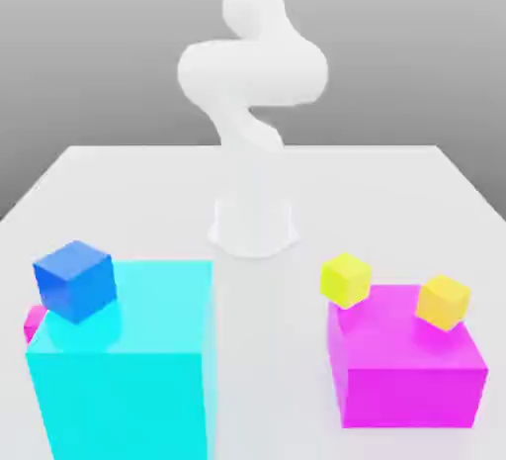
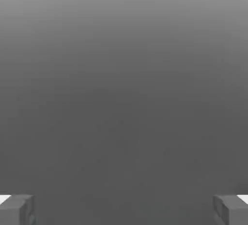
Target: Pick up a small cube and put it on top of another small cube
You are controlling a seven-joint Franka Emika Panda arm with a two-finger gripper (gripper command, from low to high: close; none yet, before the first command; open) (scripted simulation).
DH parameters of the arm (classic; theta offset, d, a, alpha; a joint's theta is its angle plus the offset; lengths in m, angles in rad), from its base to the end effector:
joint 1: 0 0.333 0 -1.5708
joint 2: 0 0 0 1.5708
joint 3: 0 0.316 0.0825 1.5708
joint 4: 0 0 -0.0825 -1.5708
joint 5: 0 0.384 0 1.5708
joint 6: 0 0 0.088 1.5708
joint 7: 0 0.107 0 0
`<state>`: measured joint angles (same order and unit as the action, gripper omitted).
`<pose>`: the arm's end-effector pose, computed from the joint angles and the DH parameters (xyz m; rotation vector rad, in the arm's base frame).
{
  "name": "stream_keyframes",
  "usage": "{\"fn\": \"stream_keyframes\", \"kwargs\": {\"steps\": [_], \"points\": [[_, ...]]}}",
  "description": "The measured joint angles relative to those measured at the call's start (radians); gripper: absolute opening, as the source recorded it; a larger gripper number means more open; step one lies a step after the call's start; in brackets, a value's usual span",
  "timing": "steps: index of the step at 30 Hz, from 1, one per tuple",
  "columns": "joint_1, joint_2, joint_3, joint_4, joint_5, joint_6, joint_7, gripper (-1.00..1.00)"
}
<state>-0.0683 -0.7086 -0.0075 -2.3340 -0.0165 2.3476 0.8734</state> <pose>0.3805 -0.0301 0.6659 -2.4185 1.2317 -0.9501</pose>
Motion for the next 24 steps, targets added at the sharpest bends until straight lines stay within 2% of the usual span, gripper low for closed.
{"fn": "stream_keyframes", "kwargs": {"steps": [9,15,20,24], "points": [[-0.227,0.332,-0.064,-0.124,-0.052,0.172,0.261,0.0],[-0.339,0.548,-0.148,-0.205,-0.053,0.286,0.408,0.0],[-0.455,0.732,-0.209,-0.273,0.017,0.382,0.479,0.0],[-0.514,0.88,-0.198,-0.304,0.126,0.467,0.472,0.0]]}}
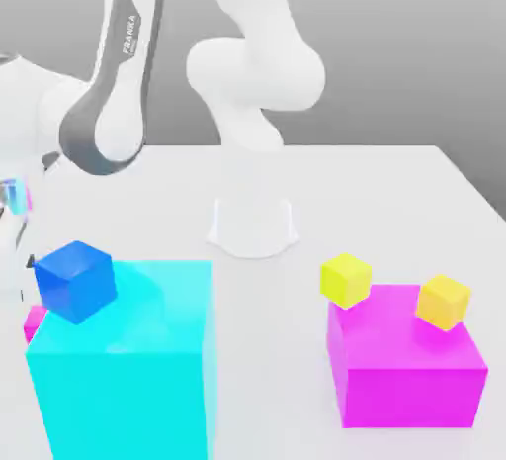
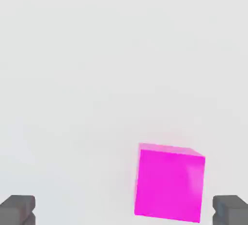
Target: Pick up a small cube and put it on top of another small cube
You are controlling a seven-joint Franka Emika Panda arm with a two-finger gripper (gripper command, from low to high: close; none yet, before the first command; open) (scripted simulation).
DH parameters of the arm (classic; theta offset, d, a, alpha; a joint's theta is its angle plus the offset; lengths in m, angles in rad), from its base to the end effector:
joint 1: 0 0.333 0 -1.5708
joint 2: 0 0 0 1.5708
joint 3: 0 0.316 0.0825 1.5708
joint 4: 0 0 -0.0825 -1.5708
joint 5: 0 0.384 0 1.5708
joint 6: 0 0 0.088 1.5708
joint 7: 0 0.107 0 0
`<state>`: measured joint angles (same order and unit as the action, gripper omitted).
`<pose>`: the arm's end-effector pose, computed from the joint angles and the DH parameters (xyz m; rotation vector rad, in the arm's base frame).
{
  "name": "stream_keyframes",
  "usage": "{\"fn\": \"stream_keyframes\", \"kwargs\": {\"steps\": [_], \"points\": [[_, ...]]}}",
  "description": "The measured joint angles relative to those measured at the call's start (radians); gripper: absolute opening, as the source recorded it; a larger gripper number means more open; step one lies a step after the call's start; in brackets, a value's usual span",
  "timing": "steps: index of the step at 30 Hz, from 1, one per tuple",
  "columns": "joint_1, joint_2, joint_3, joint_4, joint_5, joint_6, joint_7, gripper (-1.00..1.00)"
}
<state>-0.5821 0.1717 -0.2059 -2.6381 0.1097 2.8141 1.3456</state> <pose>0.2947 -0.3092 0.1892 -1.3754 2.8207 -0.0142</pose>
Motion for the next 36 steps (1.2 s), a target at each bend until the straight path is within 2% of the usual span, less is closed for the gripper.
{"fn": "stream_keyframes", "kwargs": {"steps": [4,5,12,18,29,36], "points": [[-0.063,0.145,0.075,0.024,0.081,0.111,-0.054,0.0],[-0.077,0.174,0.092,0.029,0.092,0.135,-0.063,-1.0],[-0.082,0.178,0.096,0.03,0.091,0.14,-0.061,-1.0],[-0.042,-0.006,0.025,-0.008,-0.014,-0.007,0.015,-1.0],[-0.34,0.049,-0.049,-0.036,0.2,-0.008,-0.306,-1.0],[-0.39,0.065,0.057,0.084,0.273,-0.14,-0.536,-1.0]]}}
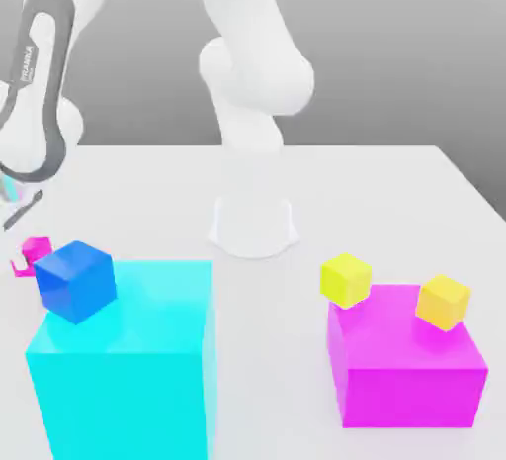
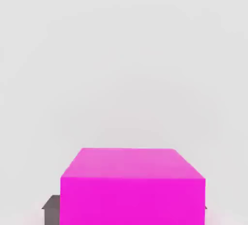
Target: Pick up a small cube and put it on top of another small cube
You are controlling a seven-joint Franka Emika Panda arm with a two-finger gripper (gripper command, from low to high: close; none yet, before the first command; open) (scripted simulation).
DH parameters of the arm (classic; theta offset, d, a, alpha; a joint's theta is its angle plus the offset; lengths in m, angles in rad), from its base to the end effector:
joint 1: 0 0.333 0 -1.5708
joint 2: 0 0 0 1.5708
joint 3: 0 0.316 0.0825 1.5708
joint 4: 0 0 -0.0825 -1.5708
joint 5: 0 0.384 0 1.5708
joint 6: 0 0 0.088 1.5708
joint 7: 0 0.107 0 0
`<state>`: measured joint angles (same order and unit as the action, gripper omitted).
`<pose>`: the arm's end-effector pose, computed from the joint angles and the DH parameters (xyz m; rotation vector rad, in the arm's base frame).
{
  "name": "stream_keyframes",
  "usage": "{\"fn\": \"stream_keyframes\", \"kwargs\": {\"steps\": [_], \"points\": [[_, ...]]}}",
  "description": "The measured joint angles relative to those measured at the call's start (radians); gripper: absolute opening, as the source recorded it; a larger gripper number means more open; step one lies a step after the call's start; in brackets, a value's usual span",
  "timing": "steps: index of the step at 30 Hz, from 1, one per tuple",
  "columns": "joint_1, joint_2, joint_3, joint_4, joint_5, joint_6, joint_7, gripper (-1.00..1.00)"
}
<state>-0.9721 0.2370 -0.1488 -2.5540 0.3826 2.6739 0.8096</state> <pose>0.1765 -0.4001 0.1728 -1.2554 2.7315 0.1313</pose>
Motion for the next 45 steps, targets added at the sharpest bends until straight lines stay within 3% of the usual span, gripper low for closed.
{"fn": "stream_keyframes", "kwargs": {"steps": [25,45], "points": [[0.078,0.049,0.506,0.529,0.395,-0.474,-1.001,-1.0],[0.434,-0.108,0.742,0.433,0.269,-0.641,-0.332,-1.0]]}}
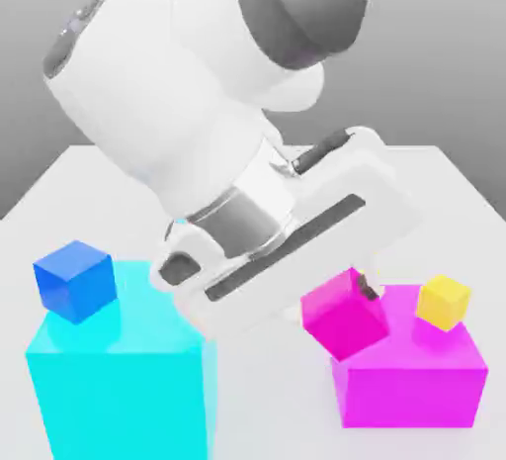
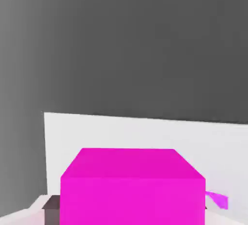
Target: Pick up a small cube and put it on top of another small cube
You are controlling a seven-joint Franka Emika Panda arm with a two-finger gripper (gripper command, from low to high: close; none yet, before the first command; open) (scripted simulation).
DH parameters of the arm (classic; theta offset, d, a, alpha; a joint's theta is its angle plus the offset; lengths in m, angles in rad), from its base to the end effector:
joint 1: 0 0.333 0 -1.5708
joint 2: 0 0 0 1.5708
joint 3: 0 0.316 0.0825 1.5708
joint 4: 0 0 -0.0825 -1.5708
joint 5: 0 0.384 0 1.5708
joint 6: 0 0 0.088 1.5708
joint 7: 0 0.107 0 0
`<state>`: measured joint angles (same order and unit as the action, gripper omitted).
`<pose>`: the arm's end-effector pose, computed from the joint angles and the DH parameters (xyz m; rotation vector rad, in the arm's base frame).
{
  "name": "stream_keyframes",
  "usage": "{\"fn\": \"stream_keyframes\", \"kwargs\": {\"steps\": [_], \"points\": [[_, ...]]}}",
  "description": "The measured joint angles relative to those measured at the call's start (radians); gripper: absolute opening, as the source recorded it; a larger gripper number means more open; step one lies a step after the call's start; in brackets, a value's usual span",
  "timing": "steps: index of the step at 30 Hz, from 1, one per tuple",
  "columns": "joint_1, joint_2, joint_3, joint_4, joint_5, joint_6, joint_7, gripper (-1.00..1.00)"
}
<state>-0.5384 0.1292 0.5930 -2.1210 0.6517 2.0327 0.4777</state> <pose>0.5405 0.0600 0.3585 -2.3623 0.9716 0.4714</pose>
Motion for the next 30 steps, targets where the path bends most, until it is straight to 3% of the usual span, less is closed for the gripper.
{"fn": "stream_keyframes", "kwargs": {"steps": [12,23,30], "points": [[0.242,-0.208,0.118,-0.099,-0.127,-0.002,0.44,-1.0],[0.227,-0.396,0.237,-0.322,-0.21,0.174,0.879,-1.0],[0.166,-0.426,0.386,-0.435,-0.299,0.323,1.118,-1.0]]}}
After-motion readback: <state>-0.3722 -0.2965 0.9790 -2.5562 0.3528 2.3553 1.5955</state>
